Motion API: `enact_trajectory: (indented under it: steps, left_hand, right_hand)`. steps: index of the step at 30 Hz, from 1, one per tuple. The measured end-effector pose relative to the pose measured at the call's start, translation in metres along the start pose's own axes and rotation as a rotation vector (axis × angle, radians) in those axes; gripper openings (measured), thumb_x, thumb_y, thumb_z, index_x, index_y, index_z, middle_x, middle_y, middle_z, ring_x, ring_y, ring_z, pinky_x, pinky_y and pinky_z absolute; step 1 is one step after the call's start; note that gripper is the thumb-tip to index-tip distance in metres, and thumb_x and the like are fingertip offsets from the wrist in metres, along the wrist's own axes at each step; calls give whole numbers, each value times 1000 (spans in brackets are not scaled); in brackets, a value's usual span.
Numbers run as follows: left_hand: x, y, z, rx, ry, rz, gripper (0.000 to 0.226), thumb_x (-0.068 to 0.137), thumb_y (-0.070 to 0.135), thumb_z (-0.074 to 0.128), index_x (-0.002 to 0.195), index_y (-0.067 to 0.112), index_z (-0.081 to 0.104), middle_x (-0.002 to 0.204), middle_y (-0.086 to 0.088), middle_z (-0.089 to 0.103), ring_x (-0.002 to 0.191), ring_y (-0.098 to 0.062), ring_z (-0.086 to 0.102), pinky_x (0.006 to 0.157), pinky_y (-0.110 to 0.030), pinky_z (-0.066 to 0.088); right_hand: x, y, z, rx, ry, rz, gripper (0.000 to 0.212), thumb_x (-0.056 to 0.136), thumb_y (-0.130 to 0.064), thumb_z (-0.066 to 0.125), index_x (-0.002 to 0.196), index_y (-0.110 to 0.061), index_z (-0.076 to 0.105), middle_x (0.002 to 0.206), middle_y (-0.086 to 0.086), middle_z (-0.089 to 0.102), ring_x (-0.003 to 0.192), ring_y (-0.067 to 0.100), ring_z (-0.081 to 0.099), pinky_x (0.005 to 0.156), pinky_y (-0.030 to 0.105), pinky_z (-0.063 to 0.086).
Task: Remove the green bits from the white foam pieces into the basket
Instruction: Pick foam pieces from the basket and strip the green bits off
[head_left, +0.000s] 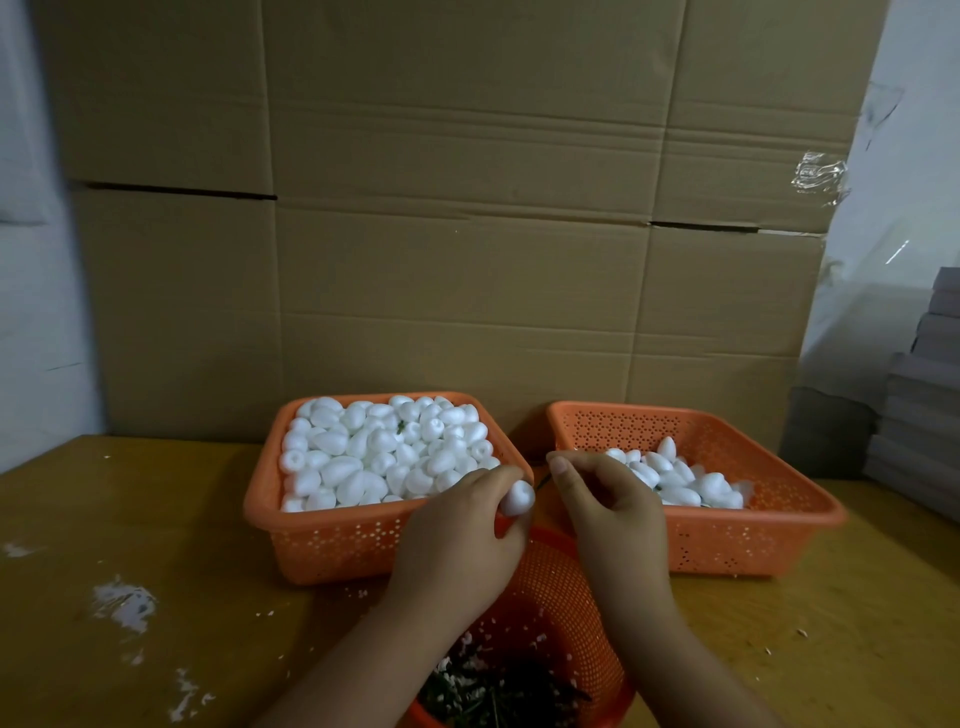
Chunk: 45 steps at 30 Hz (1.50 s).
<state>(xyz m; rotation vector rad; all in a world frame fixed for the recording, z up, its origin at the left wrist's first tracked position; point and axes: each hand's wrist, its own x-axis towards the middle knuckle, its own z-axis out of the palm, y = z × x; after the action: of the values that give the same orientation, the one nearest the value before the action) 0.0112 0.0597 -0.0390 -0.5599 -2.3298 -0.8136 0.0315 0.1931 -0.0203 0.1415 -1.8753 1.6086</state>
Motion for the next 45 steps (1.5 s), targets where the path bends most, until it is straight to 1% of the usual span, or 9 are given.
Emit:
enact_trajectory:
  steps: [3,6,16,21,26,31,38,42,45]
  left_hand:
    - [0,0,1,22,-10,16,8,92,41,55,97,36,52,82,16,59,70,-2,55,58,-17,41]
    - [1,0,1,23,-14,11,11,93,42,54,101,35,53,86,16,61,73,-2,56,60,-17,42]
    - [1,0,0,-7,-29,-22,17,93,41,55,109,38,57,92,19,62,75,1,55,60,-7,35]
    - [-1,1,0,-16,-26,-33,17,93,40,56,110,38,59,94,20,62,73,3,52,59,-6,34]
    - [1,2,-1,-25,-23,-37,18,94,42,55,111,39,58,95,20,63,73,4,52,58,-7,34]
    - [1,1,0,-25,-33,-43,18,93,41,55,111,40,58,94,20,63,77,3,54,58,-7,35]
    - [1,-2,1,-61,-34,-57,18,92,38,58,110,40,57,92,22,60,82,3,54,60,-7,37]
    - [2,-3,2,-89,-51,-59,23,94,38,58,116,41,58,91,26,56,79,13,51,62,-4,37]
    - [1,-4,1,-94,-54,-47,25,94,36,58,119,42,57,100,24,61,85,8,54,66,-6,39]
  right_hand:
    - [0,1,0,22,37,-10,13,92,-17,64,84,-24,72,81,-12,71,76,-1,63,66,8,45]
    - [0,0,1,14,8,-4,14,91,-16,64,84,-24,72,82,-15,71,79,-2,63,67,7,45]
    - [1,2,2,33,-42,12,17,92,-13,63,81,-22,72,78,-13,71,74,-2,64,64,8,46]
    - [0,2,2,17,-45,-1,18,93,-12,62,80,-22,70,77,-14,70,70,-5,61,62,6,44]
    - [0,3,2,9,-55,-3,16,93,-11,61,82,-18,70,78,-13,70,72,-4,62,63,7,44]
    - [1,6,3,-17,-75,12,14,92,-10,62,83,-16,72,79,-6,72,76,1,64,66,9,46]
    - [1,7,3,-43,-126,-4,15,92,-13,63,81,-19,73,80,-10,73,77,2,66,67,12,49]
    - [0,5,3,-68,-156,-22,16,91,-14,64,79,-20,73,79,-13,72,78,0,65,68,10,47]
    - [0,3,4,-68,-179,-33,17,91,-13,64,79,-19,73,78,-16,72,79,-2,65,68,7,46]
